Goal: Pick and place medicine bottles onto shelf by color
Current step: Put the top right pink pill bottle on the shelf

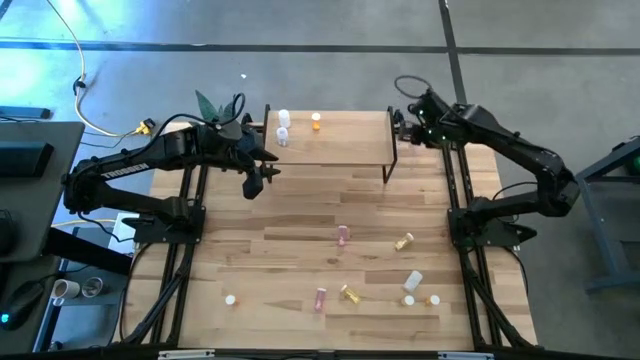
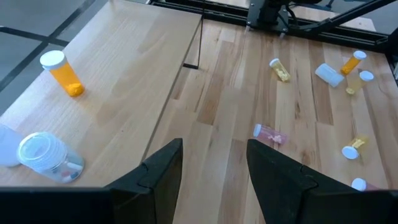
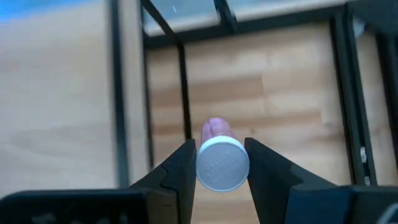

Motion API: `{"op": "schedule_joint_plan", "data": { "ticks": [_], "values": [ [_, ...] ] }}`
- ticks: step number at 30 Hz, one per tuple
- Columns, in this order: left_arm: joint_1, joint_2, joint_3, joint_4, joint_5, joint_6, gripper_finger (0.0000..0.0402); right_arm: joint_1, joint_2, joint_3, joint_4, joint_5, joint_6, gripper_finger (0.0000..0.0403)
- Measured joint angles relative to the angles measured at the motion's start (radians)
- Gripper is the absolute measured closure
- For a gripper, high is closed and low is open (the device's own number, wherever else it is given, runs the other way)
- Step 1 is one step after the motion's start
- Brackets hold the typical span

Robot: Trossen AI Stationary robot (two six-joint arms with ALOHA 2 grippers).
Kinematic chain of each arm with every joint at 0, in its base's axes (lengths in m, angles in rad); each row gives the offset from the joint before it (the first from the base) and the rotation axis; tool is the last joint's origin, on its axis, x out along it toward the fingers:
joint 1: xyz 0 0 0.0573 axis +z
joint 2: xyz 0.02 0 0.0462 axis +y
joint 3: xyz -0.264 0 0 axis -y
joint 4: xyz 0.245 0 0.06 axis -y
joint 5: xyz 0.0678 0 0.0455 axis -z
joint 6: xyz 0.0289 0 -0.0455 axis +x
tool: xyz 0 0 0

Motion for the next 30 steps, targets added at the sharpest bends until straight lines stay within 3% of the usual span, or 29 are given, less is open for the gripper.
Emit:
{"op": "schedule_joint_plan", "data": {
  "ticks": [9, 16, 24, 30],
  "values": [
    [0.000, 0.000, 0.000, 0.000, 0.000, -0.018, 0.0234, -0.003, 0.009, 0.199, 0.037, 0.079, -0.108, 0.0293],
    [0.000, 0.000, 0.000, 0.000, -0.053, -0.052, 0.0234, -0.059, 0.128, 0.418, 0.048, 0.063, -0.287, 0.0293],
    [0.001, 0.000, 0.000, -0.009, -0.084, -0.095, 0.0234, -0.111, 0.350, 0.694, -0.062, -0.067, -0.477, 0.0293],
    [0.000, 0.000, 0.000, -0.009, -0.087, -0.097, 0.0234, -0.118, 0.489, 0.800, -0.195, -0.171, -0.588, 0.0293]
  ]
}}
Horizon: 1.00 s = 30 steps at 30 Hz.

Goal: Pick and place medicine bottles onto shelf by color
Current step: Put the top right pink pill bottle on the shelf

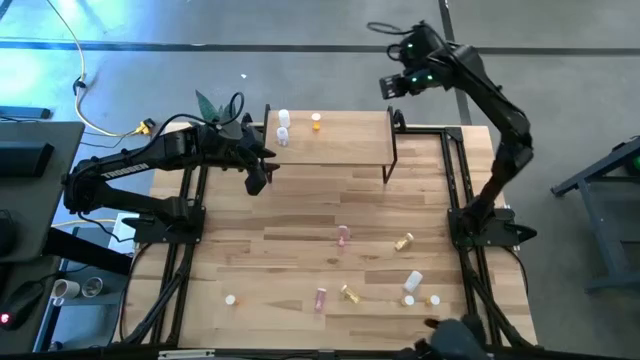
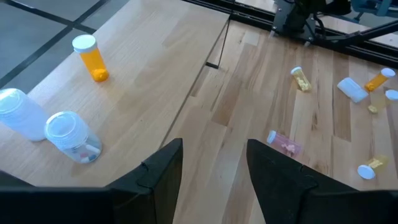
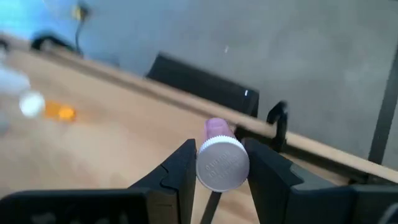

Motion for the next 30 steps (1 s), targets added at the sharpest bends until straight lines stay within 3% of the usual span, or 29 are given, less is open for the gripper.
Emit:
{"op": "schedule_joint_plan", "data": {
  "ticks": [5, 16, 30],
  "values": [
    [0.000, 0.000, 0.000, 0.000, -0.022, 0.000, 0.0234, 0.024, 0.069, 0.011, -0.035, -0.078, -0.084, 0.0293],
    [0.000, 0.000, 0.000, 0.000, -0.022, -0.060, 0.0234, 0.105, 0.163, 0.011, -0.045, -0.079, -0.192, 0.0293],
    [0.000, 0.000, 0.000, 0.000, -0.022, -0.082, 0.0234, 0.112, 0.211, 0.010, -0.096, -0.074, -0.236, 0.0293]
  ]
}}
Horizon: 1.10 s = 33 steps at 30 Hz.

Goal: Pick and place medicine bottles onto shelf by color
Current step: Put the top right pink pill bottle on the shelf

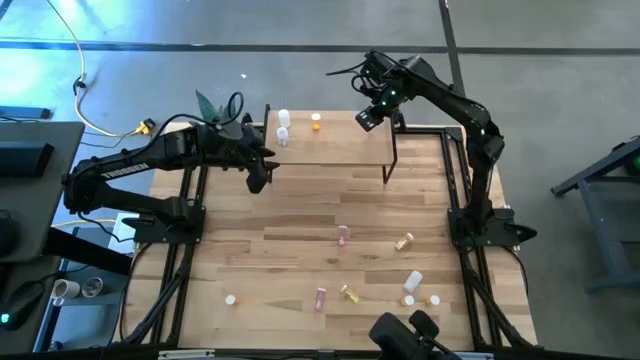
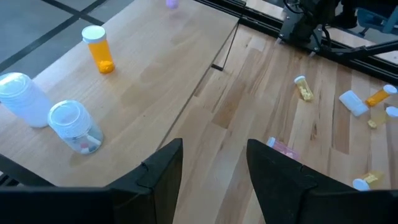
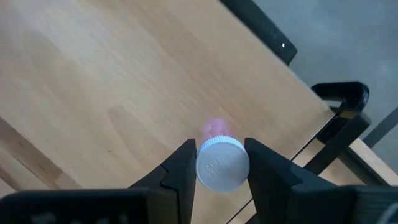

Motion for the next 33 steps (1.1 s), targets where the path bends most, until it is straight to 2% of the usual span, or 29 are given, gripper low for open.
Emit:
{"op": "schedule_joint_plan", "data": {
  "ticks": [11, 33],
  "values": [
    [0.000, 0.000, 0.000, 0.000, 0.000, 0.001, 0.0234, 0.000, 0.010, -0.001, -0.018, 0.038, -0.003, 0.0293],
    [0.000, 0.000, 0.000, 0.000, 0.000, 0.001, 0.0234, 0.005, 0.010, -0.013, 0.004, 0.041, -0.002, 0.0291]
  ]
}}
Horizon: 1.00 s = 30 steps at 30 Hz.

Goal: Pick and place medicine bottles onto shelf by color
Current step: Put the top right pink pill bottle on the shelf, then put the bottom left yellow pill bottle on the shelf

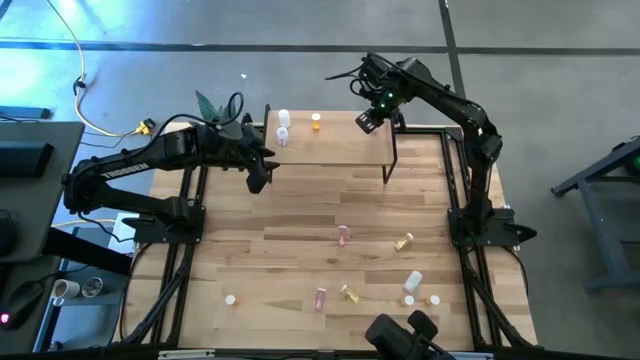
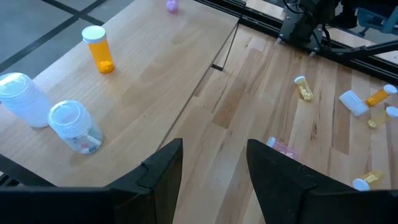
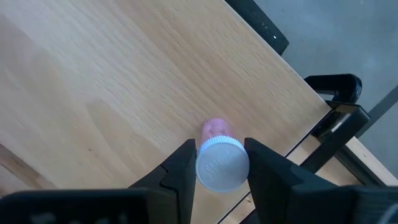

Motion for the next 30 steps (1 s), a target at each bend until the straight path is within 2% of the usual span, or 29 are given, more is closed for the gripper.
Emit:
{"op": "schedule_joint_plan", "data": {
  "ticks": [12, 20, 30],
  "values": [
    [0.000, 0.000, 0.000, 0.000, 0.000, 0.002, 0.0234, 0.000, 0.000, 0.000, 0.007, 0.000, -0.011, 0.0258],
    [0.000, 0.000, 0.000, 0.000, 0.000, 0.000, 0.0234, 0.000, 0.000, 0.002, 0.020, 0.015, -0.011, 0.0254],
    [0.000, 0.000, 0.000, -0.001, 0.000, 0.001, 0.0234, 0.000, 0.000, 0.126, -0.021, 0.015, -0.026, 0.0254]
  ]
}}
